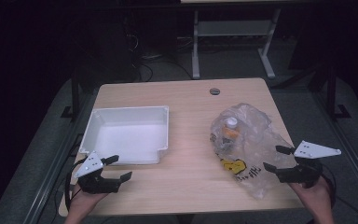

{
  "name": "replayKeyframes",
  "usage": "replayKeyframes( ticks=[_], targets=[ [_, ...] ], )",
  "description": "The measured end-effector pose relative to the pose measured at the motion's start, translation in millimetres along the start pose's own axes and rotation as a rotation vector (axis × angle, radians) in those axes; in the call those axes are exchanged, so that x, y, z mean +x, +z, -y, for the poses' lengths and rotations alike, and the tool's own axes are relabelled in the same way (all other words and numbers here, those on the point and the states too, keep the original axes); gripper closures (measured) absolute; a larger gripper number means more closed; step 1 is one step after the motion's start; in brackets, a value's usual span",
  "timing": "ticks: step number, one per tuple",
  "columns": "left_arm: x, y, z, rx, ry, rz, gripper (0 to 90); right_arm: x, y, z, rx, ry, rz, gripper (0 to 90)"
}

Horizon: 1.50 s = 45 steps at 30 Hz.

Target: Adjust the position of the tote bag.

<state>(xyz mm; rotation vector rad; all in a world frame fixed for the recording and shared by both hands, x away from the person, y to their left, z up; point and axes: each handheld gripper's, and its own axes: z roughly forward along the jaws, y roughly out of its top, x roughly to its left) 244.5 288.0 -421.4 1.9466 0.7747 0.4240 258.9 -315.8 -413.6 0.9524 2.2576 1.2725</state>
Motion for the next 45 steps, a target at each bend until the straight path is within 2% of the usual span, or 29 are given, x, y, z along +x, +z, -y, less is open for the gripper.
replayKeyframes(
  ticks=[6, 16, 22, 30, 33, 39, 42, 45],
  targets=[
    [-4.2, 4.9, -2.7, 0.013, 0.014, 0.013, 18.9, -0.8, 0.4, 0.8, 0.008, 0.001, 0.003, 18.3],
    [-13.1, 12.5, -9.2, 0.022, 0.052, 0.073, 19.1, 0.0, 0.4, 0.7, 0.008, -0.001, -0.001, 18.3],
    [-17.7, 15.0, -14.1, 0.006, 0.056, 0.103, 19.1, -0.3, -0.2, 0.6, 0.004, -0.003, 0.001, 18.3],
    [-19.7, 20.1, -16.7, 0.015, 0.075, 0.121, 19.2, 0.8, 0.1, 0.2, 0.002, -0.004, -0.002, 18.1],
    [-23.3, 22.5, -21.2, 0.016, 0.095, 0.134, 19.4, -0.2, -0.9, 0.9, -0.006, -0.009, 0.003, 18.1],
    [-25.9, 27.3, -24.9, 0.036, 0.119, 0.165, 19.6, -1.4, -0.5, 0.8, 0.004, 0.0, 0.001, 18.1],
    [-27.7, 29.4, -27.2, 0.053, 0.117, 0.176, 19.6, -1.9, 0.3, 1.2, 0.004, 0.001, -0.004, 18.1],
    [-31.5, 30.4, -29.4, 0.069, 0.138, 0.182, 19.8, -1.8, 0.6, 1.1, 0.011, -0.001, -0.012, 18.1]
  ],
)
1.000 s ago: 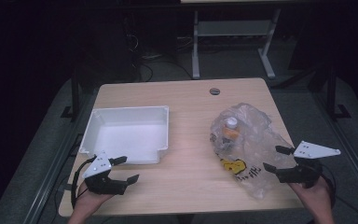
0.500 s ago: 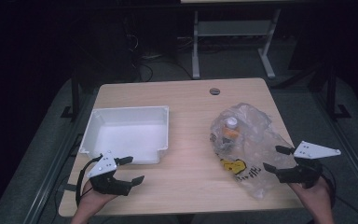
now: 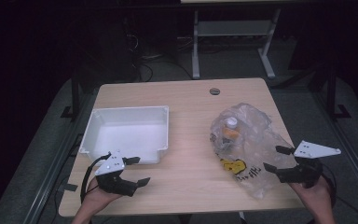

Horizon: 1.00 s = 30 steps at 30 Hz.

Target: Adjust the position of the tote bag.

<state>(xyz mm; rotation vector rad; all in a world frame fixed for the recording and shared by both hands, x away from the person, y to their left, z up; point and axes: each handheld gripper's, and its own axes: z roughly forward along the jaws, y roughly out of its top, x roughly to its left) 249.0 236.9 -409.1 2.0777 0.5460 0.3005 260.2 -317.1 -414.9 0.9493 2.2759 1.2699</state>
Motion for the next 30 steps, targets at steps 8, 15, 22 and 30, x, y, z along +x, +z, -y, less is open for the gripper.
replayKeyframes(
  ticks=[8, 15, 22, 30],
  targets=[
    [-6.5, 4.7, -13.9, -0.001, 0.03, 0.048, 19.6, 1.4, -1.1, -0.6, -0.014, 0.008, -0.015, 18.4],
    [-8.5, 15.6, -25.6, 0.015, 0.05, 0.079, 19.6, 1.5, -1.8, -1.1, -0.019, 0.01, -0.015, 18.4],
    [-13.9, 30.3, -42.3, 0.03, 0.078, 0.12, 20.0, -2.1, -4.7, -0.9, -0.042, 0.012, -0.008, 17.6],
    [-17.0, 39.1, -55.4, 0.036, 0.092, 0.143, 20.1, -2.8, -8.3, -2.2, -0.079, 0.028, -0.02, 17.6]
  ],
)
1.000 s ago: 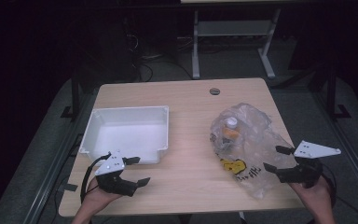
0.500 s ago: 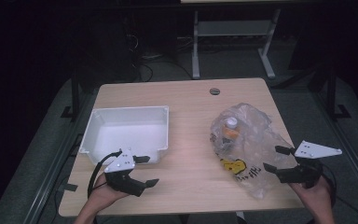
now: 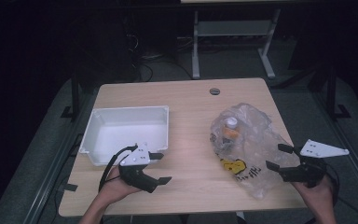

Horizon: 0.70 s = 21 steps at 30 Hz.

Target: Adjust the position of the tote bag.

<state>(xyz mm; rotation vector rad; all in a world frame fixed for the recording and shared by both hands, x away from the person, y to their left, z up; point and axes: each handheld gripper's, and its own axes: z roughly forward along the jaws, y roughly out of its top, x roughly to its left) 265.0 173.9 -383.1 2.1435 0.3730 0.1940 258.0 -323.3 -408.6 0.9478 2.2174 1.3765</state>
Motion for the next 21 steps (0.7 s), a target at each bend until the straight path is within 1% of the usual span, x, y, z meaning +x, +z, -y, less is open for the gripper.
replayKeyframes(
  ticks=[1, 2, 4, 5, 7, 9, 10, 14, 16, 17, 19, 20, 21],
  targets=[
    [0.5, 3.3, -4.2, 0.009, 0.008, 0.007, 20.2, 0.2, 0.7, 0.2, 0.01, -0.001, 0.0, 17.6],
    [0.5, 3.3, -4.2, 0.009, 0.008, 0.007, 20.2, 0.2, 0.7, 0.2, 0.01, -0.001, 0.0, 17.6],
    [1.1, 6.8, -9.0, 0.015, 0.012, 0.015, 20.2, 0.7, 1.3, 0.3, 0.011, -0.007, 0.001, 17.6],
    [1.1, 10.7, -14.6, 0.019, 0.021, 0.024, 20.4, 0.9, 1.1, 0.1, 0.015, -0.008, 0.001, 17.6],
    [0.6, 14.3, -20.3, 0.018, 0.03, 0.03, 20.4, 0.3, 0.6, -0.3, 0.012, -0.011, 0.002, 17.6],
    [0.1, 18.4, -25.8, 0.021, 0.035, 0.038, 20.5, -0.6, 0.7, -0.2, 0.013, -0.005, 0.001, 17.7],
    [0.3, 20.5, -28.4, 0.025, 0.045, 0.037, 20.6, -0.8, 1.0, 0.2, 0.016, -0.001, -0.001, 17.7],
    [1.3, 26.6, -34.4, 0.03, 0.047, 0.051, 20.7, -1.3, 2.1, 1.3, 0.023, 0.001, -0.007, 17.7],
    [2.2, 29.8, -37.5, 0.033, 0.051, 0.055, 20.7, -1.2, 1.1, 0.8, 0.03, -0.008, 0.001, 17.8],
    [2.9, 32.4, -40.5, 0.029, 0.049, 0.059, 20.7, -1.2, 0.1, 0.2, 0.025, -0.009, 0.005, 17.7],
    [3.3, 33.7, -42.2, 0.032, 0.05, 0.062, 20.8, -1.4, 0.0, 0.1, 0.021, -0.004, 0.004, 17.7],
    [4.0, 36.6, -46.2, 0.037, 0.051, 0.064, 21.0, -2.0, 1.0, 1.0, 0.023, -0.002, 0.0, 17.7],
    [4.0, 36.6, -46.2, 0.037, 0.051, 0.064, 21.1, -2.0, 1.7, 1.6, 0.029, -0.003, -0.003, 17.7]
  ],
)
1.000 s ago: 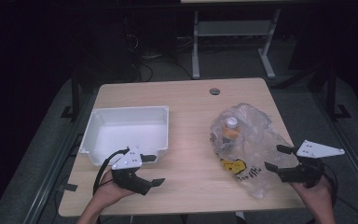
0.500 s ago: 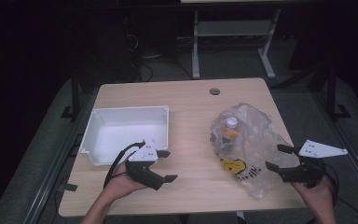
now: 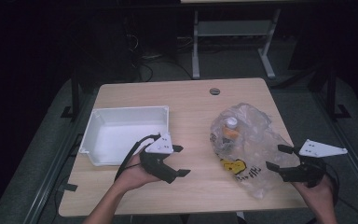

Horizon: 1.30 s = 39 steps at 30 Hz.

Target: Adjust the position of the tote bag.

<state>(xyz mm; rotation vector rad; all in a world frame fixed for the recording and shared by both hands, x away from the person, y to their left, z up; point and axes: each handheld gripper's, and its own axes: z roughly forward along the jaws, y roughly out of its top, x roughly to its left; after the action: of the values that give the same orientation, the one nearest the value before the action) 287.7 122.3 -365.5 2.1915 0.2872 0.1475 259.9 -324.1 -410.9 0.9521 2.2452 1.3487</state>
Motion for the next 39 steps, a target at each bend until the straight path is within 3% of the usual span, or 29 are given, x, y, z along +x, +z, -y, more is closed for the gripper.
replayKeyframes(
  ticks=[17, 21, 32, 39],
  targets=[
    [8.7, 24.6, -35.9, 0.036, 0.032, 0.041, 22.3, 0.3, -3.5, -0.8, -0.003, -0.007, -0.001, 18.3],
    [11.8, 33.2, -44.7, 0.043, 0.038, 0.067, 22.2, 1.1, -4.6, -1.7, -0.007, -0.006, 0.0, 18.4],
    [20.3, 54.3, -66.6, 0.073, 0.061, 0.071, 22.6, 1.5, -3.7, -2.3, -0.004, -0.005, 0.005, 19.2],
    [28.8, 60.3, -80.3, 0.074, 0.063, 0.052, 23.9, 1.7, -2.8, -3.4, 0.003, -0.007, 0.011, 19.7]
  ],
)
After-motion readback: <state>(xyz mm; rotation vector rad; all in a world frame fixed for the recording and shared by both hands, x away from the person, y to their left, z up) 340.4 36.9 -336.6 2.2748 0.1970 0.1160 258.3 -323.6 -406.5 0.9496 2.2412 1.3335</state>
